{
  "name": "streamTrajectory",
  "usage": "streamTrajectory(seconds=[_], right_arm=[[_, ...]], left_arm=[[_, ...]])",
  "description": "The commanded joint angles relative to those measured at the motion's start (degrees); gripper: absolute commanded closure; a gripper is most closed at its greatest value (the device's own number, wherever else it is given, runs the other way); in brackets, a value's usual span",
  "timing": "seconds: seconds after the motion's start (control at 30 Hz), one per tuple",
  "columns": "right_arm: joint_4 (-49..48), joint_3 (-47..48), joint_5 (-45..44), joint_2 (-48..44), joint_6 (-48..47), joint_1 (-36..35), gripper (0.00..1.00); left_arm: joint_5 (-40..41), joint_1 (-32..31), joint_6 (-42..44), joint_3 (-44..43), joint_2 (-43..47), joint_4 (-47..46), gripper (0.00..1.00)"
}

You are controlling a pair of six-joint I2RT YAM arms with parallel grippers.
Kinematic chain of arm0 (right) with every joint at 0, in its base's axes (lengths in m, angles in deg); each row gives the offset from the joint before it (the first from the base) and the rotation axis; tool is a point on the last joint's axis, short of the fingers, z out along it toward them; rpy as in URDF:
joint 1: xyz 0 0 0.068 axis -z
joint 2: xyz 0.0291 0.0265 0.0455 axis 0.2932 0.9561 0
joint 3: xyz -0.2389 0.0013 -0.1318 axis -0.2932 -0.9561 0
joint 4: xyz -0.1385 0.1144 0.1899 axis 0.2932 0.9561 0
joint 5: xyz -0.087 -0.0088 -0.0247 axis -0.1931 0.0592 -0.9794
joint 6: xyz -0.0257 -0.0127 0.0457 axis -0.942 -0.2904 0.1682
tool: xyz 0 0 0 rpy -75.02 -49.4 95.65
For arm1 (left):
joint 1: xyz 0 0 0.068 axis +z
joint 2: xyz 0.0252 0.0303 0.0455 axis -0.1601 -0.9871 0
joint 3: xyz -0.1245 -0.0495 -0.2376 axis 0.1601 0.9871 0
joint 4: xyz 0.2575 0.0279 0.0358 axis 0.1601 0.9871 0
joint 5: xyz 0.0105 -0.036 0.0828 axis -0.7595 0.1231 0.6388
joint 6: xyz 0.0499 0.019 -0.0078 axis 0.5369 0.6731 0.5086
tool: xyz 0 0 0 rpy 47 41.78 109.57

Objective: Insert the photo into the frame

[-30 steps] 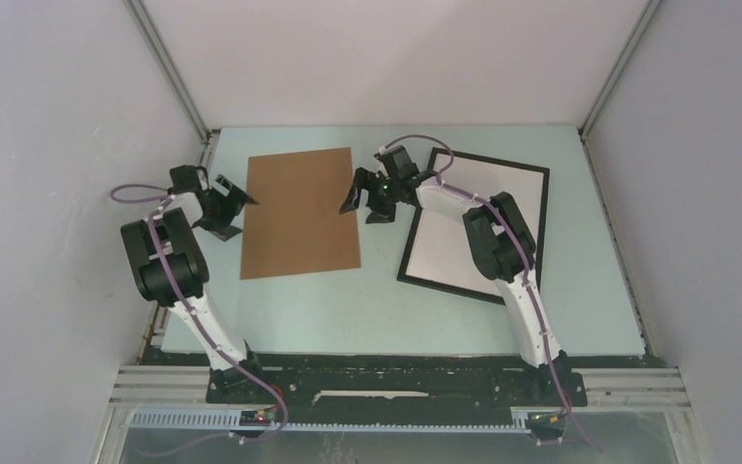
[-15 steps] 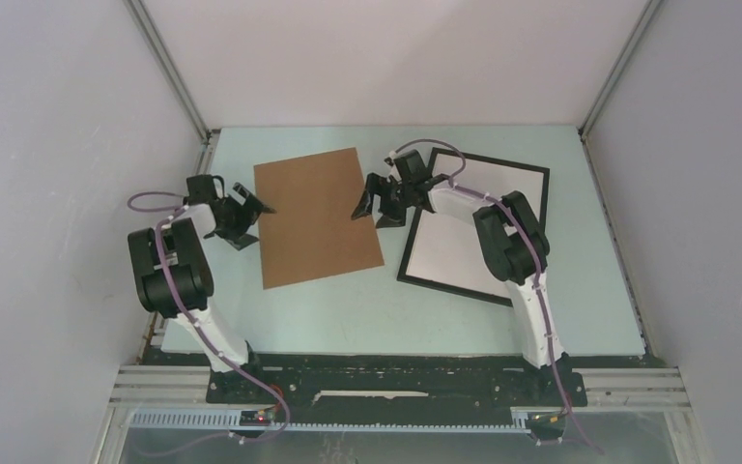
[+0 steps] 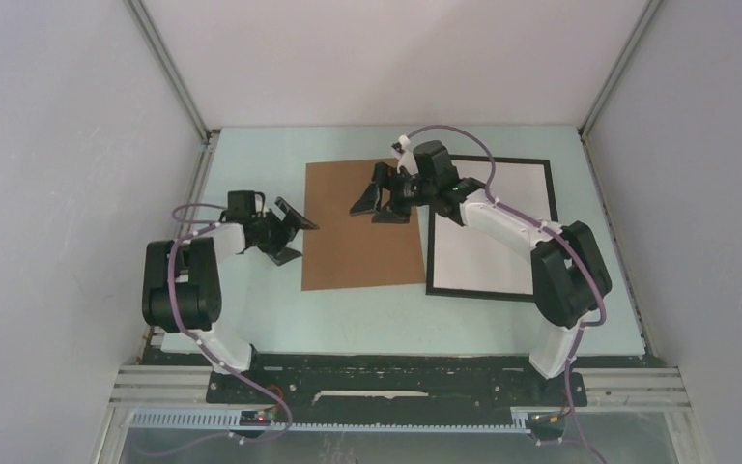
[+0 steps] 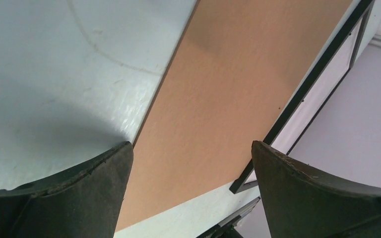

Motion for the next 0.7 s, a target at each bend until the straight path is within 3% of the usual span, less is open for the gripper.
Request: streamTrajectory(seconds=[0.0,0.17,0.33,0.67], right_arm=[[3.46,-1.86,-4.06,-0.47,-3.15,2.54,0.08],[19.49,1.85,-20.02,2.37,-14.9,3.56,0.05],[29.24,4.93,-30.4,6.42,-19.33,3.15,0.04],[26.44,2.73,-27.91,10.9,-17.33,3.46,0.03]], left_arm=[[4.89,0.05,-1.01,2.98,5.6,0.37,0.0],[12.21,-0.34,2.0,4.78,12.95,1.68,0.0],[13.87,-2.87,1.84,7.93,14.96,0.26,0.0],[17.69,-8.35,-0.81,10.23,11.79,-3.79,0.0]])
